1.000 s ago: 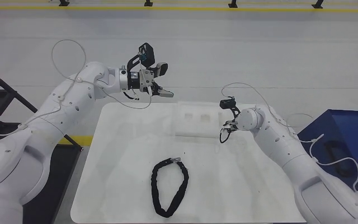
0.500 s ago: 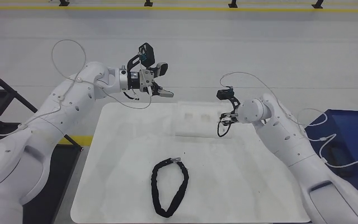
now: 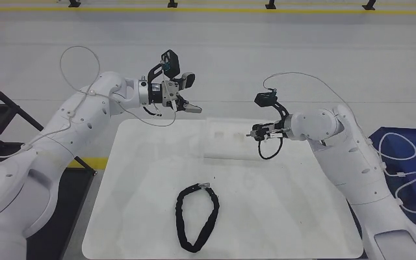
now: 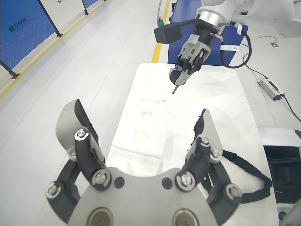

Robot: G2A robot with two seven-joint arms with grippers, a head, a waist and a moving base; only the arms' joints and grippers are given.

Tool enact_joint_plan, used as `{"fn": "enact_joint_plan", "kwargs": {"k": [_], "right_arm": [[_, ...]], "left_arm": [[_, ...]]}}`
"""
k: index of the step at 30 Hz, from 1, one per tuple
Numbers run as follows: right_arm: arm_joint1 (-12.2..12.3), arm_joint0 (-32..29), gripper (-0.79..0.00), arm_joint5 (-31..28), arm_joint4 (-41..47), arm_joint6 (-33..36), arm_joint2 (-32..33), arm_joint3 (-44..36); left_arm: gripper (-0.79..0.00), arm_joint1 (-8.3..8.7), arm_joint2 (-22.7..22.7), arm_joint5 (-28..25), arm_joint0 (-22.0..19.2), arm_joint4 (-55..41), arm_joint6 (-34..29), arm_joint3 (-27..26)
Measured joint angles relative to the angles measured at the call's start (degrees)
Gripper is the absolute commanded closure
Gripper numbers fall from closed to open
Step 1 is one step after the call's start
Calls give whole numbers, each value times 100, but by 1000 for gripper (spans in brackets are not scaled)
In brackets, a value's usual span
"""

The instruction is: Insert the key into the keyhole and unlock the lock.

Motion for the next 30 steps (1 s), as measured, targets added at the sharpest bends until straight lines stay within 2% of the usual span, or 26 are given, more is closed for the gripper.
{"fn": "enact_joint_plan", "kwargs": {"k": [6,13,21,30], "right_arm": [[85,-248,0,-61,360,104,324,-702],[167,-447,0,-221,764,168,648,-1004],[259,-722,0,-142,984,202,923,-967],[263,-741,0,-131,984,177,934,-932]], "left_arm": [[-785,0,0,0,0,0,0,0],[-785,0,0,0,0,0,0,0],[-785,0,0,0,0,0,0,0],[-785,0,0,0,0,0,0,0]]}}
